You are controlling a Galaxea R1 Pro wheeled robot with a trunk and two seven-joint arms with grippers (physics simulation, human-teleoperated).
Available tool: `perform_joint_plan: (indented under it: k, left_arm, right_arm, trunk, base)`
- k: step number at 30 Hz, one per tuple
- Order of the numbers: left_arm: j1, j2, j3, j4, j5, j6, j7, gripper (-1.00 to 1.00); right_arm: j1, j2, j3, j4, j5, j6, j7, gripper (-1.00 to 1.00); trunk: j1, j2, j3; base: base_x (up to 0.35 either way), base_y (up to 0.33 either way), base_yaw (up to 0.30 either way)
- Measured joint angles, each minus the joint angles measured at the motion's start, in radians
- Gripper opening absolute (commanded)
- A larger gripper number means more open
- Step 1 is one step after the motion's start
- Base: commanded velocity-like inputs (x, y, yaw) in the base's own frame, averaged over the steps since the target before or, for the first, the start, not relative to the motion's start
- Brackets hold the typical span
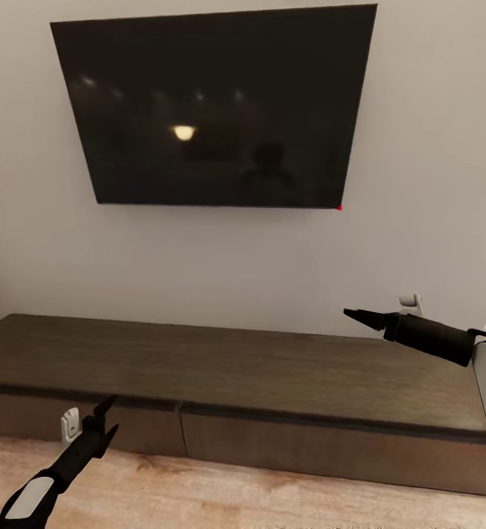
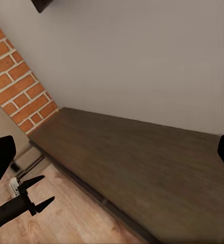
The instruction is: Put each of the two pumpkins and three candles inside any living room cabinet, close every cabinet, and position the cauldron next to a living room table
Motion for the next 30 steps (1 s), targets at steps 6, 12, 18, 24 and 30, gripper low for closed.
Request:
perform_joint_plan:
  k: [6, 12, 18, 24, 30]
  left_arm:
    - [0.002, 0.016, 0.002, 0.004, -0.002, 0.000, 0.003, 1.00]
    - [0.005, 0.025, 0.047, 0.054, -0.002, -0.001, 0.007, 1.00]
    - [0.005, 0.024, 0.076, 0.076, -0.002, -0.001, 0.032, 1.00]
    - [-0.018, 0.016, 0.075, 0.080, -0.004, -0.003, 0.089, 1.00]
    - [-0.036, 0.016, 0.073, 0.079, -0.005, -0.002, 0.099, 1.00]
  right_arm:
    - [0.000, 0.001, 0.002, 0.000, 0.000, 0.000, -0.001, 1.00]
    - [-0.001, 0.001, 0.003, 0.000, 0.000, 0.000, -0.001, 1.00]
    - [-0.003, -0.002, 0.002, 0.000, 0.000, 0.000, -0.001, 1.00]
    - [-0.127, 0.003, 0.006, 0.002, 0.007, -0.001, -0.127, 1.00]
    - [-0.083, 0.049, 0.009, 0.002, 0.013, -0.002, -0.264, 1.00]
  trunk:
    - [0.023, -0.042, -0.019]
    - [0.046, -0.084, -0.038]
    - [0.069, -0.126, -0.056]
    - [0.092, -0.168, -0.075]
    - [0.115, -0.210, -0.094]
  base:
    - [0.000, 0.000, -0.029]
    - [0.000, 0.000, -0.005]
    - [0.000, 0.000, 0.000]
    - [0.000, 0.000, 0.000]
    - [0.000, 0.000, 0.000]
